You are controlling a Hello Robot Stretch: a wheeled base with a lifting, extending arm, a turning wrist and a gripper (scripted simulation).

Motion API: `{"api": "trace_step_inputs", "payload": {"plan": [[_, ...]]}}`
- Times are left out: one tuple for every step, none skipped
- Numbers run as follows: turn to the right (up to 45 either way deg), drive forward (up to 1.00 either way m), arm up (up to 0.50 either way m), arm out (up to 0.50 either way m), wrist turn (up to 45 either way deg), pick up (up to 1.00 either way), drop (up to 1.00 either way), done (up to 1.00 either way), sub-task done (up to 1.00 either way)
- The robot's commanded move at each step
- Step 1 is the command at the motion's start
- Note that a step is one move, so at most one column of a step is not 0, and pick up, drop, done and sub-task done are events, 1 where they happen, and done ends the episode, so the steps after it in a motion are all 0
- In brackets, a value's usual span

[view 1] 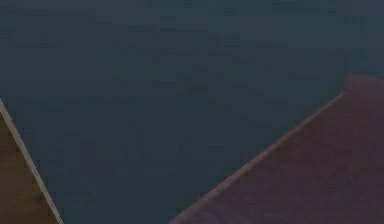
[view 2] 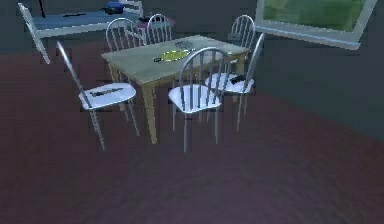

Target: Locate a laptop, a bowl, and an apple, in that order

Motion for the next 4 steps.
{"api": "trace_step_inputs", "payload": {"plan": [[45.0,0.0,0.0,0.0,0.0,0.0,0.0,0.0,0.0],[45.0,0.0,0.0,0.0,0.0,0.0,0.0,0.0,0.0],[45.0,0.0,0.0,0.0,0.0,0.0,0.0,0.0,0.0],[18.0,0.0,0.0,0.0,0.0,0.0,0.0,0.0,0.0]]}}
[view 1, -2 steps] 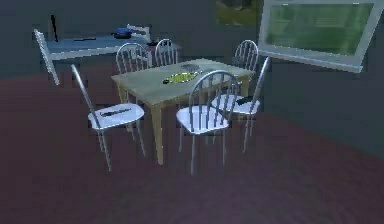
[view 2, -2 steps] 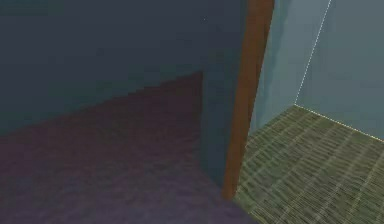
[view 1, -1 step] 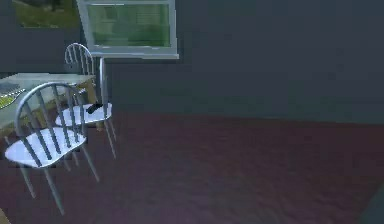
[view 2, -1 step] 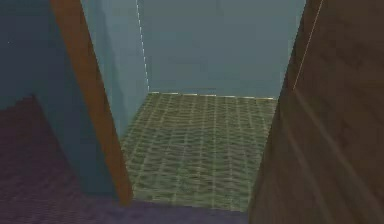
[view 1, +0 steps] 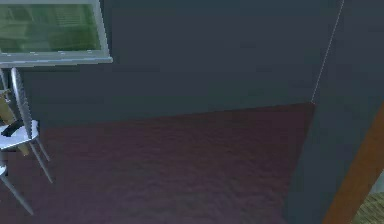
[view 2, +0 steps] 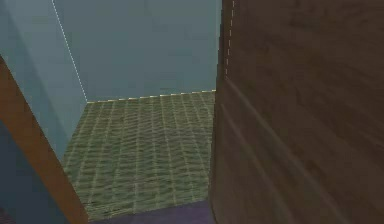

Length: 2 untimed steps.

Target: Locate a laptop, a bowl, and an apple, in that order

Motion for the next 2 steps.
{"api": "trace_step_inputs", "payload": {"plan": [[0.0,0.15,0.0,0.0,0.0,0.0,0.0,0.0,0.0],[-45.0,0.0,0.0,0.0,0.0,0.0,0.0,0.0,0.0]]}}
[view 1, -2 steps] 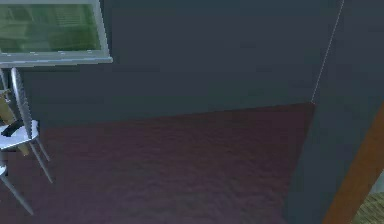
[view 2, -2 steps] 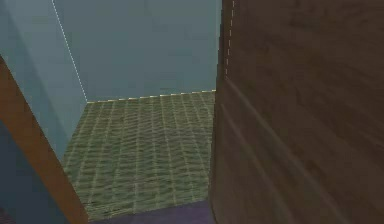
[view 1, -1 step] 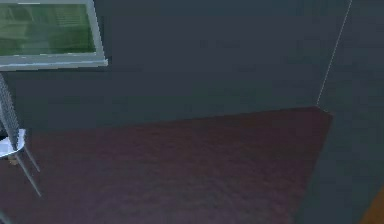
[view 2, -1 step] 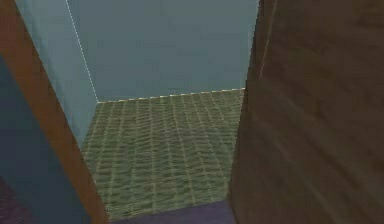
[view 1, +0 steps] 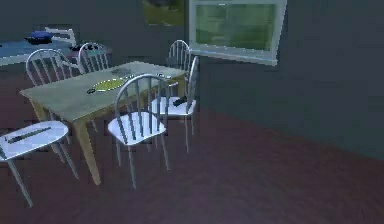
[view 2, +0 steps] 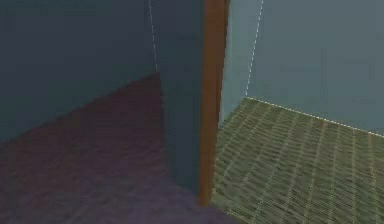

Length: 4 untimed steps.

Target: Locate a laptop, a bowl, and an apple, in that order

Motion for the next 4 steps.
{"api": "trace_step_inputs", "payload": {"plan": [[-39.0,0.0,0.0,0.0,0.0,0.0,0.0,0.0,0.0],[0.0,0.1,0.0,0.0,0.0,0.0,0.0,0.0,0.0],[-30.0,0.0,0.0,0.0,0.0,0.0,0.0,0.0,0.0],[0.0,1.0,0.0,0.0,0.0,0.0,0.0,0.0,0.0]]}}
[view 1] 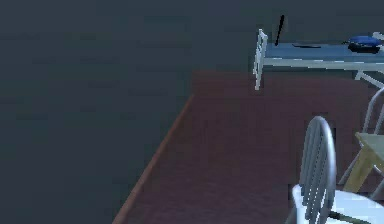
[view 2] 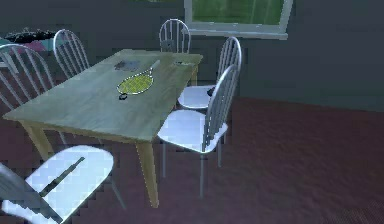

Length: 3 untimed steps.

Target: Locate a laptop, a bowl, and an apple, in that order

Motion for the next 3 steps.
{"api": "trace_step_inputs", "payload": {"plan": [[-6.0,0.0,0.0,0.0,0.0,0.0,0.0,0.0,0.0],[0.0,0.4,0.0,0.0,0.0,0.0,0.0,0.0,0.0],[15.0,0.0,0.0,0.0,0.0,0.0,0.0,0.0,0.0]]}}
